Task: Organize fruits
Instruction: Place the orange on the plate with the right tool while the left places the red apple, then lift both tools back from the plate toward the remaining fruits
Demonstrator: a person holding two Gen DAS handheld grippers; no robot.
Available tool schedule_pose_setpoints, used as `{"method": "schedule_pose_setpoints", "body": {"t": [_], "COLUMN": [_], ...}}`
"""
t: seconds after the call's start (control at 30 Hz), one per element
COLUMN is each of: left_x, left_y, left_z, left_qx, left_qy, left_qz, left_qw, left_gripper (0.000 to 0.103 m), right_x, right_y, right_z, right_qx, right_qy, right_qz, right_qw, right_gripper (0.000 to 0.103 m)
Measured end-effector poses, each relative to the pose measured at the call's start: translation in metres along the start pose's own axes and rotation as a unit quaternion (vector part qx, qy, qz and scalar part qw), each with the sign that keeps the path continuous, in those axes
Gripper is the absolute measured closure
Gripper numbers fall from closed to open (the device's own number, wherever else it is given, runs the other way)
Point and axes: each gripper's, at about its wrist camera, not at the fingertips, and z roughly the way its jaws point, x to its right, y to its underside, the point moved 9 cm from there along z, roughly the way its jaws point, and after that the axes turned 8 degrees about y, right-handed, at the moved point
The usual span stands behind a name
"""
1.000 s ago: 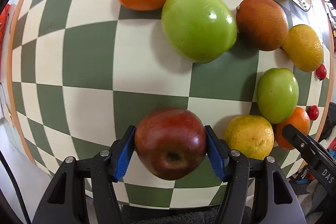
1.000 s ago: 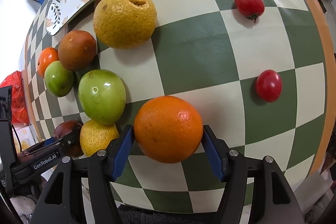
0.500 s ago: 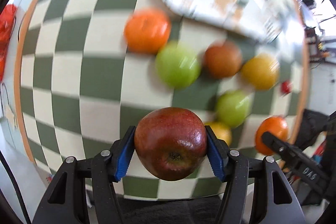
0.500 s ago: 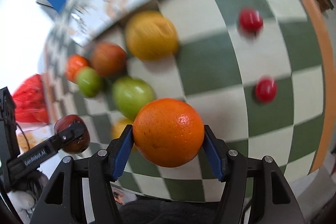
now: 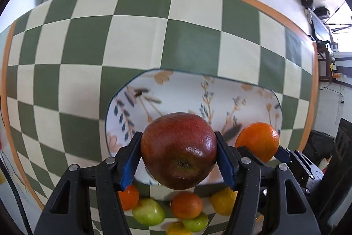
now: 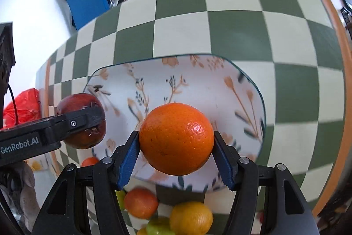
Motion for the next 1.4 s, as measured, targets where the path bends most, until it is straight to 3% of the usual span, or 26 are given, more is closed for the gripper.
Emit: {"method": "schedule_pose_setpoints", "body": {"t": [0.13, 0.37, 0.47, 0.53, 0.6, 0.63, 0.77, 0.97, 1.1, 1.4], "left_x": [-0.004, -0.012, -0.015, -0.018, -0.02, -0.021, -0.025, -0.039, -0.045, -0.042], "left_y": [-0.015, -0.018, -0.017, -0.021, -0.024, -0.023, -0.017, 0.008, 0.037, 0.096], "left_z": [0.008, 0.017, 0.019, 0.017, 0.008, 0.004, -0.007, -0.042, -0.065, -0.114], "left_qx": [-0.013, -0.02, -0.021, -0.012, 0.002, 0.006, 0.02, 0.082, 0.125, 0.187], "left_qy": [0.007, -0.013, -0.017, -0.017, -0.018, -0.02, -0.038, -0.084, -0.1, -0.097], "left_qz": [-0.009, -0.007, -0.009, -0.008, -0.004, -0.002, 0.012, 0.032, 0.043, 0.052], "left_qw": [0.9998, 0.9997, 0.9996, 0.9998, 0.9998, 0.9998, 0.999, 0.9926, 0.9862, 0.9761], "left_gripper": [0.042, 0.042, 0.041, 0.028, 0.022, 0.019, 0.019, 0.019, 0.019, 0.019], "right_x": [-0.001, -0.002, -0.003, -0.001, 0.002, 0.004, 0.012, 0.019, 0.019, 0.016], "right_y": [-0.024, -0.028, -0.026, -0.023, -0.019, -0.017, -0.005, 0.021, 0.039, 0.083], "right_z": [0.019, 0.025, 0.023, 0.018, 0.01, 0.007, -0.008, -0.032, -0.045, -0.104], "right_qx": [-0.018, -0.035, -0.033, -0.029, -0.021, -0.018, 0.001, 0.04, 0.064, 0.131], "right_qy": [0.012, 0.007, 0.009, 0.009, 0.011, 0.016, 0.04, 0.091, 0.099, 0.132], "right_qz": [-0.021, -0.033, -0.028, -0.024, -0.018, -0.016, -0.008, -0.005, 0.005, 0.002], "right_qw": [1.0, 0.999, 0.999, 0.999, 1.0, 1.0, 0.999, 0.995, 0.993, 0.983], "right_gripper": [0.036, 0.035, 0.025, 0.024, 0.018, 0.012, 0.01, 0.01, 0.01, 0.01]}}
